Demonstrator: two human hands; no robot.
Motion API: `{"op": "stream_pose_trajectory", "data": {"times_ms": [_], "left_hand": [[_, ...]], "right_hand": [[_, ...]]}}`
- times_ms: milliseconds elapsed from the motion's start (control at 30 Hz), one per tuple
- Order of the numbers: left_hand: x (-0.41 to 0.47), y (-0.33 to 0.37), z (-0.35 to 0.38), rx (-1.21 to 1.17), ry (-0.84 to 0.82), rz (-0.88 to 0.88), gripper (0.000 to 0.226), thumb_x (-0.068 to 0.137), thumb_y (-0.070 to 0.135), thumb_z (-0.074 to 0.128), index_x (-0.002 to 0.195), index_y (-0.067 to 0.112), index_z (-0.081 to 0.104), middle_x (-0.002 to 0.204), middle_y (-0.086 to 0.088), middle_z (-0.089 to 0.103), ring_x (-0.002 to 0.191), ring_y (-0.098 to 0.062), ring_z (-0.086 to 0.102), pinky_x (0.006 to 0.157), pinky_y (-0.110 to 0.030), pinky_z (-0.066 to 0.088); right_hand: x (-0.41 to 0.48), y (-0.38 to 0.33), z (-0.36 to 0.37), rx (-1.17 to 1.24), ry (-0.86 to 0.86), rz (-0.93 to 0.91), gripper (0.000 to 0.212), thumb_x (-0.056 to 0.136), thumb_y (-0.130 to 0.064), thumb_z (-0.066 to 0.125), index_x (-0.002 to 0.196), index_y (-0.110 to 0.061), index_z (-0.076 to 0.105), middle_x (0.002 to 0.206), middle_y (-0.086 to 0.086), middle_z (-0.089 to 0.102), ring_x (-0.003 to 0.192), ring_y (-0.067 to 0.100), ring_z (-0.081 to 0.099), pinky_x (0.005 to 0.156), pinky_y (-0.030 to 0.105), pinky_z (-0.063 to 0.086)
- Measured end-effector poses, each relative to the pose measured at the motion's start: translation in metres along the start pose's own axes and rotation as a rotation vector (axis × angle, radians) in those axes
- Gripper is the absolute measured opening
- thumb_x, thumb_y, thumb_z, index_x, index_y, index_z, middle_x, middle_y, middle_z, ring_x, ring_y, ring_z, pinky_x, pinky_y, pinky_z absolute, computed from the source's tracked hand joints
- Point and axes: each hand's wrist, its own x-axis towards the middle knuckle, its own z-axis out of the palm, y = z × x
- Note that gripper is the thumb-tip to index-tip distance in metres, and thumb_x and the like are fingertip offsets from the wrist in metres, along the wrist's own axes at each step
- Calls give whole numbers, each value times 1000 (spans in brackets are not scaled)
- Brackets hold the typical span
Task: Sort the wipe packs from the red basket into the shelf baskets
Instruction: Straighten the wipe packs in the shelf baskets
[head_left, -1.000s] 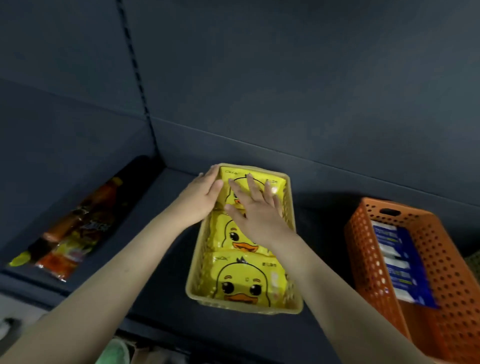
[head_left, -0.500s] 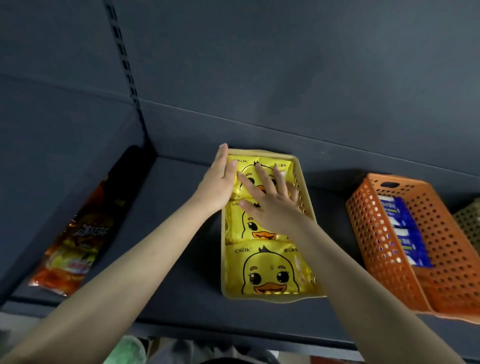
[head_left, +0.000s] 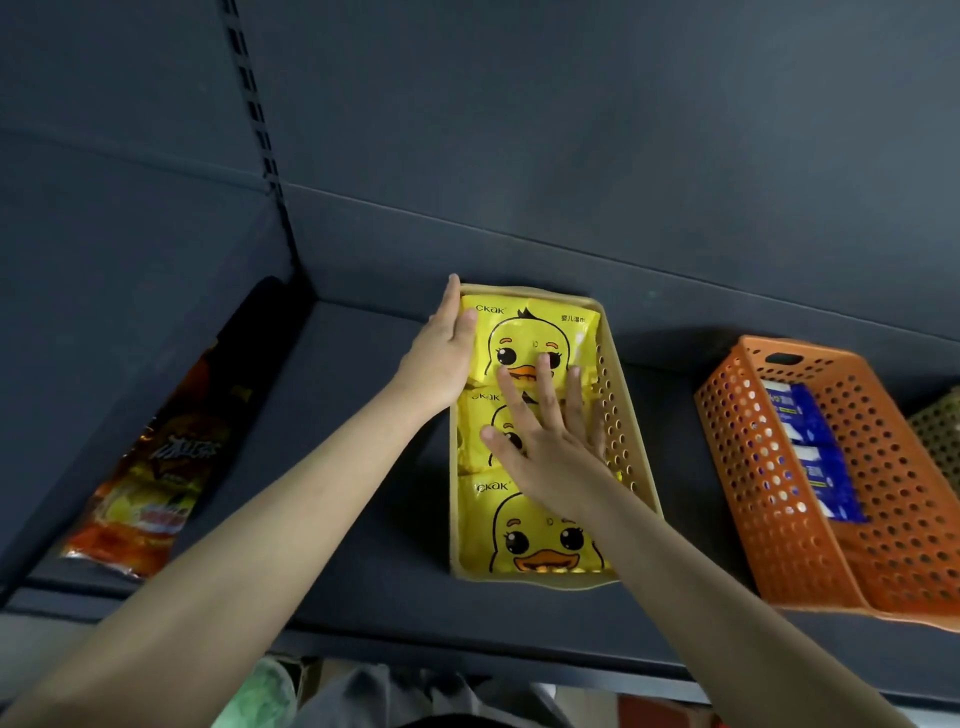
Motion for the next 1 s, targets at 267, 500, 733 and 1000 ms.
{"op": "stream_pose_trajectory", "data": {"times_ms": [267,500,733,1000], "left_hand": [[4,-3,2,-24,17,0,54,103,46,19,153,36,2,161,10,12,148,-17,16,120,-45,17],[4,-3,2,-21,38,-10,53,104,45,19,154,36,4,161,7,17,147,-19,21,120,-42,19],[3,-2,0,33,19,-25,53,103,49,15,153,38,2,160,3,22,147,-23,23,117,-51,22],[3,-2,-1,-27,21,-6,56,100,55,13,153,38,5,161,12,15,148,-18,17,119,-47,17]], "right_hand": [[3,-2,7,-54,63,20,67,91,-71,7,136,-48,-37,136,-8,-58,127,26,-52,109,56,-24],[0,-7,10,-87,118,42,65,91,-68,4,136,-47,-38,139,-7,-55,129,27,-49,113,59,-17],[3,-5,1,-6,79,32,66,90,-72,11,140,-52,-28,148,-11,-44,135,26,-43,114,61,-10],[44,14,-46,-166,268,-147,69,92,-63,39,151,-42,10,162,-6,4,149,26,2,117,54,11]]}}
